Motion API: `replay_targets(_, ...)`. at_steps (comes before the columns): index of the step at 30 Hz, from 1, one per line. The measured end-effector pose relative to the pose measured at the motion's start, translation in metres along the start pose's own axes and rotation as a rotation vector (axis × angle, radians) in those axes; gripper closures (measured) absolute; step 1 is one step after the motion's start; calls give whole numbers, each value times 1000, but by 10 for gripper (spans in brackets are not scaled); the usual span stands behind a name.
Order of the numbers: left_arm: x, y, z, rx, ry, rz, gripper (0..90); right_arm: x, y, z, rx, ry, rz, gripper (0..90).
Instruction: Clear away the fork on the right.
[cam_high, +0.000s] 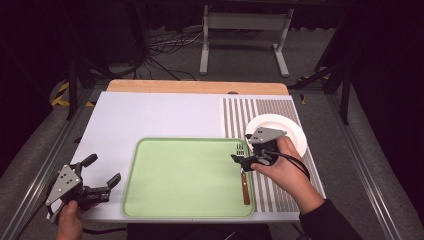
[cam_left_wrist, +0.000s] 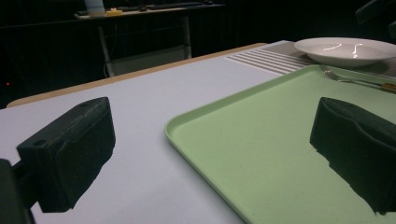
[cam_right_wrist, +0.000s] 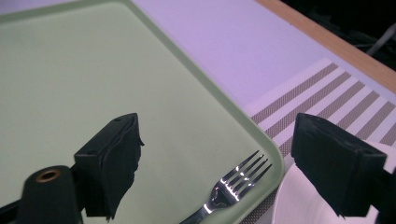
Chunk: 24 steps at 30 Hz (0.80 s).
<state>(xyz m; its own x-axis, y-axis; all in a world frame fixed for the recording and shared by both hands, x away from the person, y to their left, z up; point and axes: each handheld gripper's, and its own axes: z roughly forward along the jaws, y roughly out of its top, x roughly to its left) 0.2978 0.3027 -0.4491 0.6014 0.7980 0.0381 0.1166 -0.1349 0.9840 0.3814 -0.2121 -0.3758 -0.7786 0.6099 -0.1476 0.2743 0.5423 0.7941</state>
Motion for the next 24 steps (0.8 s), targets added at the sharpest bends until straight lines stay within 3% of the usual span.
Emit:
replay_targets(4,0,0,0,2,-2,0,7,-3,-9,-11,-62,2,2,150)
replay_targets(7,0,0,0,0,-3,0,7,-7,-20,-21,-130,-33,18,146)
replay_targets(11,0,0,0,1,-2,-1,7,-10,-33,-31,-208,-19,17,126)
replay_targets(16,0,0,0,-1,-3,-1,8,-10,-48,-39,-265,-27,-30,111)
replay_targets(24,0,0,0,2,-4,-1,7,-14,-74,-48,-337,-34,-11,109)
